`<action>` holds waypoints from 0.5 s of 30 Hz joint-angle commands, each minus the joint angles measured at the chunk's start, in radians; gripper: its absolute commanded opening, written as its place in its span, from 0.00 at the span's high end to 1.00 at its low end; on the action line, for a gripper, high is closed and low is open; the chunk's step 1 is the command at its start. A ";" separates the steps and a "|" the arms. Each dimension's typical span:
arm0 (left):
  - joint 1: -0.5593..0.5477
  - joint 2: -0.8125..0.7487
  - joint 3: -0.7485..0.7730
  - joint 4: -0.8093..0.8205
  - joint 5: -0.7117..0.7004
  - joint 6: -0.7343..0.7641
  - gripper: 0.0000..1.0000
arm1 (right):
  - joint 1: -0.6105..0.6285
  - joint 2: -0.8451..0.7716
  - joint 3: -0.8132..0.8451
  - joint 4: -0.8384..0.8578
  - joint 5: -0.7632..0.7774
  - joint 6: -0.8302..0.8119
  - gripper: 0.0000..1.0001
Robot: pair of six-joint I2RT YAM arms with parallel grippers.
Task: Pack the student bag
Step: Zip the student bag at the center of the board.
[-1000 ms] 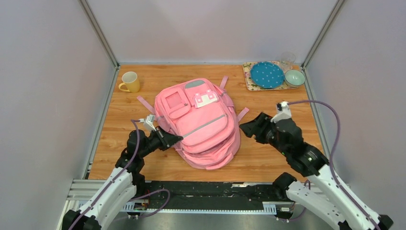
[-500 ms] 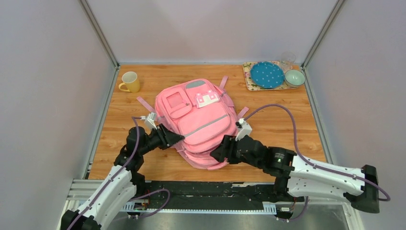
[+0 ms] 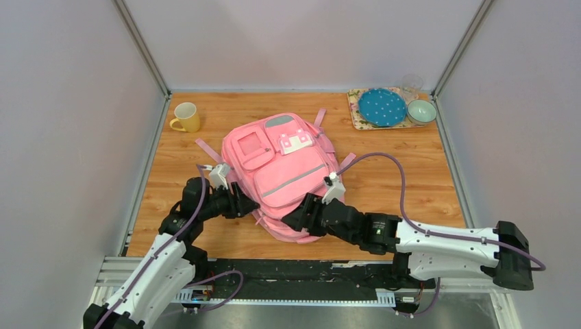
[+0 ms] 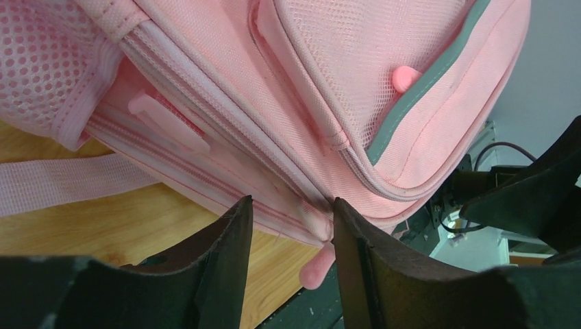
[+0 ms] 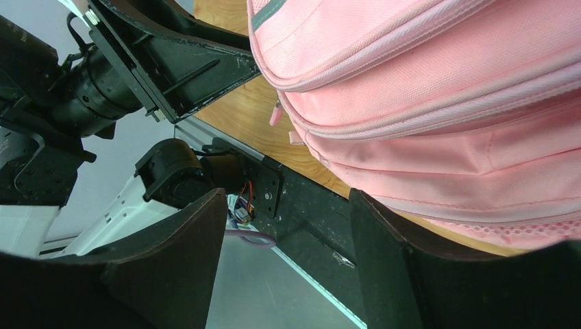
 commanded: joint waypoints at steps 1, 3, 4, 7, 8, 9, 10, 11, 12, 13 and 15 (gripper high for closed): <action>-0.003 0.006 0.004 -0.015 -0.025 0.057 0.49 | 0.032 0.068 0.046 0.070 0.073 0.075 0.33; -0.003 0.012 -0.001 -0.007 -0.030 0.056 0.50 | 0.066 0.102 0.094 0.044 0.110 0.114 0.33; -0.003 0.017 -0.002 -0.004 -0.031 0.054 0.50 | 0.075 0.124 0.111 0.018 0.142 0.128 0.34; -0.003 0.015 -0.002 0.011 -0.041 0.053 0.50 | 0.120 0.199 0.172 -0.020 0.194 0.174 0.36; -0.003 0.015 -0.001 0.016 -0.045 0.053 0.50 | 0.144 0.234 0.190 -0.030 0.213 0.185 0.37; -0.003 0.015 0.002 0.016 -0.047 0.057 0.46 | 0.158 0.251 0.207 -0.042 0.231 0.202 0.37; -0.003 0.014 0.009 0.016 -0.048 0.059 0.43 | 0.182 0.265 0.242 -0.066 0.269 0.207 0.37; -0.003 0.011 0.012 0.013 -0.050 0.062 0.33 | 0.196 0.295 0.259 -0.083 0.294 0.214 0.37; -0.003 0.008 0.019 0.005 -0.051 0.070 0.24 | 0.209 0.308 0.276 -0.108 0.331 0.248 0.37; -0.003 0.005 0.022 -0.004 -0.057 0.074 0.23 | 0.219 0.322 0.313 -0.160 0.345 0.260 0.36; -0.005 -0.009 0.033 -0.035 -0.071 0.091 0.23 | 0.235 0.348 0.336 -0.192 0.374 0.270 0.33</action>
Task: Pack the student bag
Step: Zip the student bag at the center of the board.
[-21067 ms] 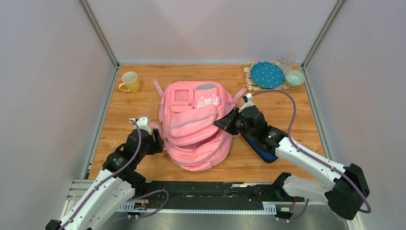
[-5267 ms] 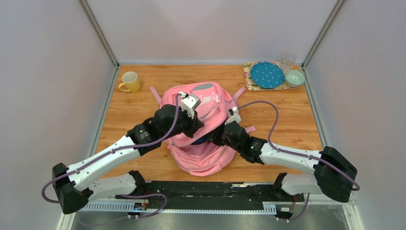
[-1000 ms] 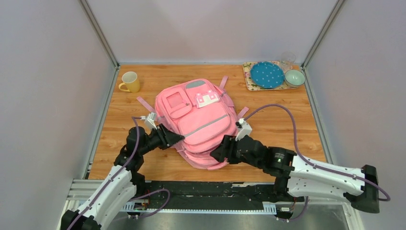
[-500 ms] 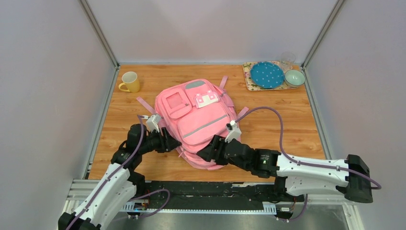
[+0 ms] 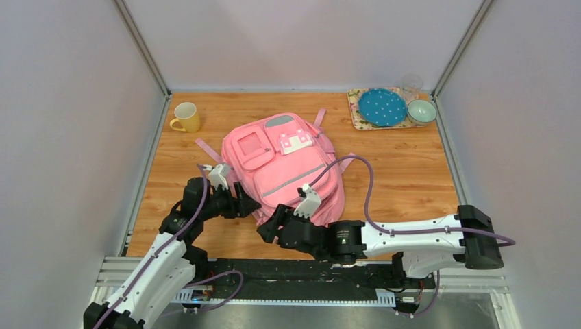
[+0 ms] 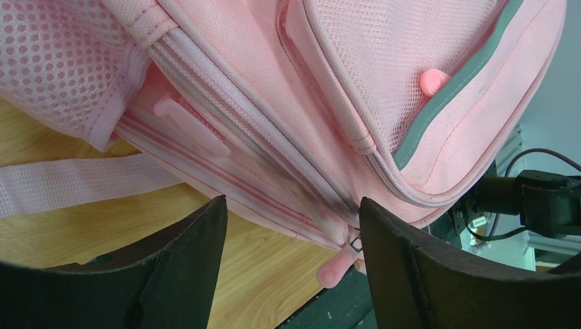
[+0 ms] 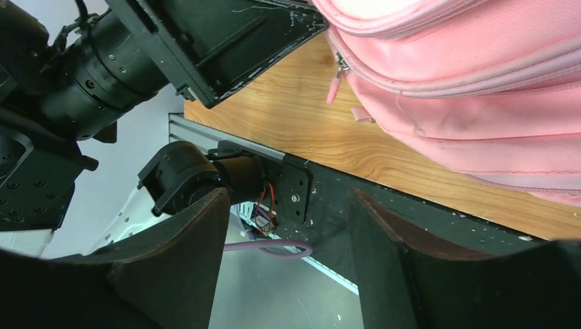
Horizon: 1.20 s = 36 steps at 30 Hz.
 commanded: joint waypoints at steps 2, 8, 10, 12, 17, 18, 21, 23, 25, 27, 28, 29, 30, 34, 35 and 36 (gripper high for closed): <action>-0.003 -0.038 0.042 -0.043 -0.053 0.054 0.22 | 0.043 0.044 0.111 -0.150 0.200 0.083 0.25; -0.003 -0.104 0.057 -0.131 -0.171 0.094 0.24 | 0.043 0.090 0.153 -0.254 0.198 0.134 0.17; -0.003 -0.115 0.070 -0.154 -0.199 0.107 0.22 | 0.049 0.101 0.179 -0.323 0.218 0.158 0.16; -0.003 -0.117 0.083 -0.174 -0.216 0.111 0.21 | 0.061 0.105 0.222 -0.393 0.252 0.227 0.16; -0.003 -0.103 0.145 -0.209 -0.297 0.098 0.20 | 0.090 0.185 0.424 -0.954 0.428 0.594 0.04; -0.003 -0.094 0.175 -0.226 -0.309 0.088 0.20 | 0.089 0.193 0.463 -1.014 0.445 0.570 0.03; -0.003 -0.077 0.235 -0.276 -0.393 0.033 0.20 | 0.089 0.207 0.601 -1.179 0.520 0.586 0.01; -0.003 -0.074 0.260 -0.294 -0.403 0.016 0.19 | 0.089 0.191 0.630 -1.173 0.577 0.531 0.01; -0.003 -0.077 0.304 -0.330 -0.398 -0.006 0.19 | 0.073 0.142 0.626 -1.057 0.596 0.390 0.01; -0.003 -0.104 0.345 -0.378 -0.406 -0.023 0.19 | 0.044 0.087 0.581 -0.908 0.548 0.224 0.01; -0.003 -0.121 0.353 -0.387 -0.421 -0.023 0.19 | 0.014 0.025 0.546 -0.765 0.493 0.135 0.01; -0.003 -0.139 0.353 -0.404 -0.445 -0.032 0.18 | 0.000 -0.008 0.509 -0.703 0.465 0.114 0.01; -0.003 -0.182 0.334 -0.421 -0.482 -0.050 0.15 | -0.009 -0.043 0.410 -0.553 0.429 0.082 0.01; -0.003 -0.336 0.199 -0.338 -0.419 -0.133 0.10 | 0.013 -0.226 0.161 -0.263 0.378 0.103 0.01; -0.003 -0.360 0.159 -0.268 -0.389 -0.165 0.10 | 0.024 -0.246 0.121 -0.218 0.376 0.097 0.01; -0.003 -0.377 0.104 -0.255 -0.365 -0.163 0.10 | 0.030 -0.232 0.113 -0.239 0.373 0.106 0.01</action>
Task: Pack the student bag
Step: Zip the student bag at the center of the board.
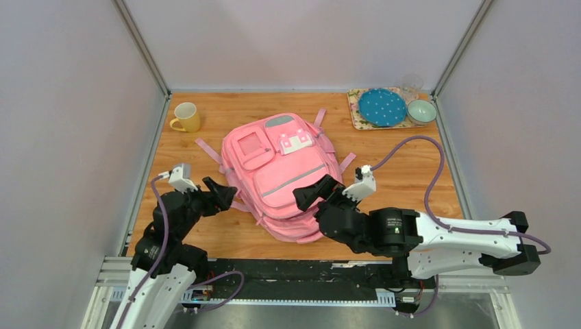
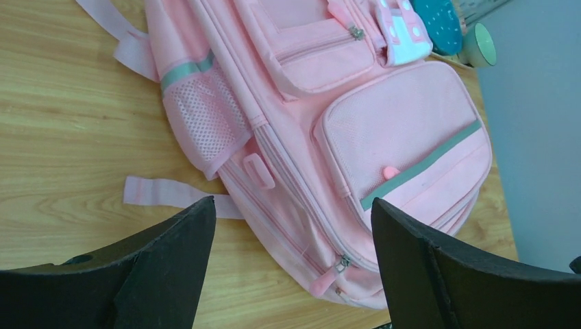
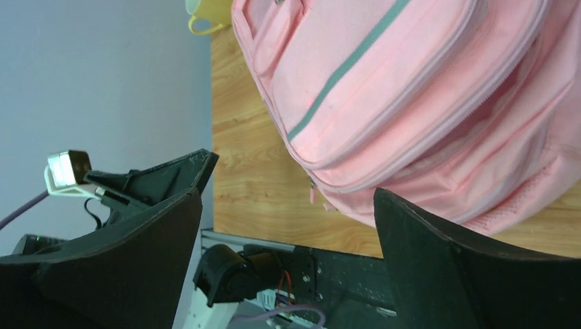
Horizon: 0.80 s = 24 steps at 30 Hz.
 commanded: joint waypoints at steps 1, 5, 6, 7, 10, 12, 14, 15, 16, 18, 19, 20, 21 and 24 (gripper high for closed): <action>-0.003 -0.069 -0.157 0.081 0.090 -0.083 0.10 | 0.043 0.005 -0.050 0.216 -0.028 -0.041 0.01; -0.003 -0.033 -0.234 0.113 0.116 -0.036 0.10 | 0.070 0.270 0.216 -0.169 -0.020 0.116 0.01; -0.005 -0.039 -0.269 0.135 0.121 -0.040 0.10 | 0.084 0.371 0.269 -0.264 0.006 0.165 0.01; -0.003 -0.042 -0.286 0.159 0.127 -0.049 0.10 | 0.107 0.413 0.347 -0.301 0.018 0.188 0.01; -0.003 -0.068 -0.355 0.296 0.171 -0.088 0.09 | 0.121 0.521 0.414 -0.329 0.046 0.217 0.01; -0.003 -0.060 -0.358 0.333 0.170 -0.106 0.09 | 0.121 0.538 0.417 -0.265 0.043 0.182 0.01; -0.003 -0.048 -0.349 0.350 0.172 -0.092 0.09 | 0.119 0.524 0.367 -0.196 0.037 0.155 0.01; -0.005 -0.030 -0.334 0.350 0.167 -0.088 0.09 | 0.119 0.515 0.341 -0.138 0.034 0.154 0.02; -0.003 -0.019 -0.326 0.351 0.166 -0.085 0.09 | 0.115 0.486 0.314 -0.104 0.029 0.148 0.02; -0.003 0.010 -0.311 0.371 0.166 -0.078 0.09 | 0.101 0.457 0.223 0.008 0.003 0.135 0.03; -0.003 0.019 -0.311 0.383 0.173 -0.079 0.09 | 0.084 0.441 0.192 0.043 -0.034 0.125 0.04; -0.003 0.030 -0.311 0.411 0.179 -0.080 0.09 | 0.078 0.411 0.157 0.074 -0.045 0.130 0.04; -0.003 0.056 -0.309 0.420 0.184 -0.082 0.09 | 0.076 0.397 0.102 0.131 -0.052 0.131 0.05; -0.003 0.107 -0.315 0.463 0.196 -0.089 0.09 | 0.067 0.354 0.046 0.208 -0.062 0.112 0.09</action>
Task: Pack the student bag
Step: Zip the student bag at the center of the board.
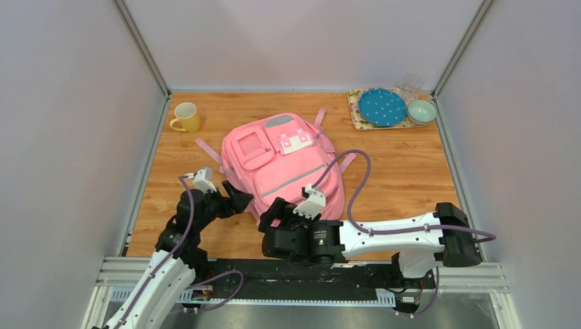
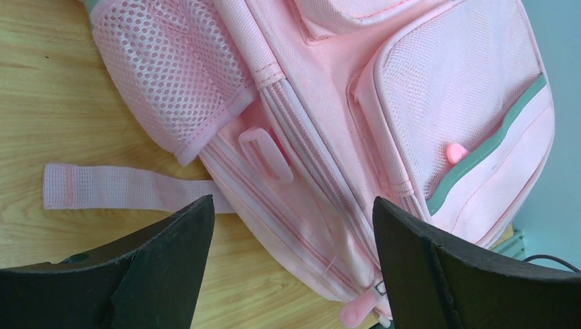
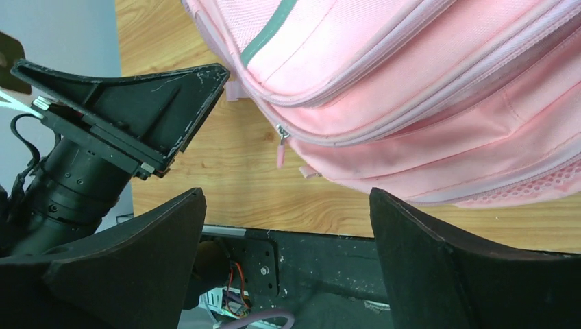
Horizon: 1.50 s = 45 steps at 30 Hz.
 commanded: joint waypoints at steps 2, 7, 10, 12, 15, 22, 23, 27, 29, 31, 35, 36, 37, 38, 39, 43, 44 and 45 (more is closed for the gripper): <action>-0.003 0.070 0.021 0.164 0.034 -0.030 0.12 | -0.023 -0.076 -0.076 0.188 -0.010 -0.028 0.11; -0.003 0.107 -0.022 0.262 0.062 -0.051 0.22 | -0.036 -0.059 -0.077 0.253 -0.075 -0.071 0.17; -0.003 0.127 -0.025 0.276 0.074 -0.024 0.37 | -0.042 -0.036 -0.071 0.268 -0.116 -0.046 0.20; -0.003 0.144 -0.025 0.278 0.088 -0.002 0.40 | -0.042 -0.024 -0.073 0.273 -0.126 -0.011 0.23; -0.003 0.154 -0.025 0.278 0.114 0.019 0.44 | -0.042 0.011 -0.070 0.271 -0.135 0.063 0.30; -0.003 0.135 -0.019 0.249 0.122 0.059 0.61 | -0.039 0.116 -0.002 0.254 -0.170 0.149 0.36; -0.003 0.131 -0.014 0.238 0.123 0.065 0.64 | -0.039 0.134 0.001 0.256 -0.170 0.158 0.36; -0.003 0.131 -0.003 0.215 0.132 0.085 0.73 | -0.038 0.168 0.012 0.254 -0.135 0.199 0.43; -0.004 0.127 -0.003 0.206 0.129 0.093 0.77 | -0.039 0.177 0.022 0.236 -0.113 0.228 0.45; -0.003 0.124 -0.003 0.194 0.119 0.110 0.83 | -0.046 0.182 0.026 0.210 -0.090 0.231 0.51; -0.003 0.122 0.012 0.175 0.131 0.130 0.94 | -0.053 0.191 0.044 0.173 -0.063 0.219 0.54; -0.003 0.125 0.015 0.174 0.144 0.130 0.94 | -0.058 0.195 0.047 0.150 -0.061 0.219 0.54; -0.003 0.127 0.018 0.174 0.151 0.128 0.96 | -0.061 0.204 0.050 0.146 -0.064 0.218 0.54; -0.003 0.136 0.024 0.175 0.155 0.128 0.99 | -0.064 0.209 0.052 0.145 -0.069 0.218 0.54; -0.003 0.141 0.027 0.175 0.164 0.128 0.99 | -0.069 0.214 0.055 0.145 -0.072 0.216 0.54; -0.003 0.151 0.038 0.171 0.183 0.127 1.00 | -0.081 0.228 0.064 0.145 -0.072 0.192 0.55; -0.003 0.147 0.039 0.169 0.183 0.125 1.00 | -0.084 0.228 0.064 0.153 -0.070 0.182 0.55; -0.003 0.144 0.039 0.166 0.186 0.125 1.00 | -0.096 0.228 0.064 0.161 -0.079 0.170 0.55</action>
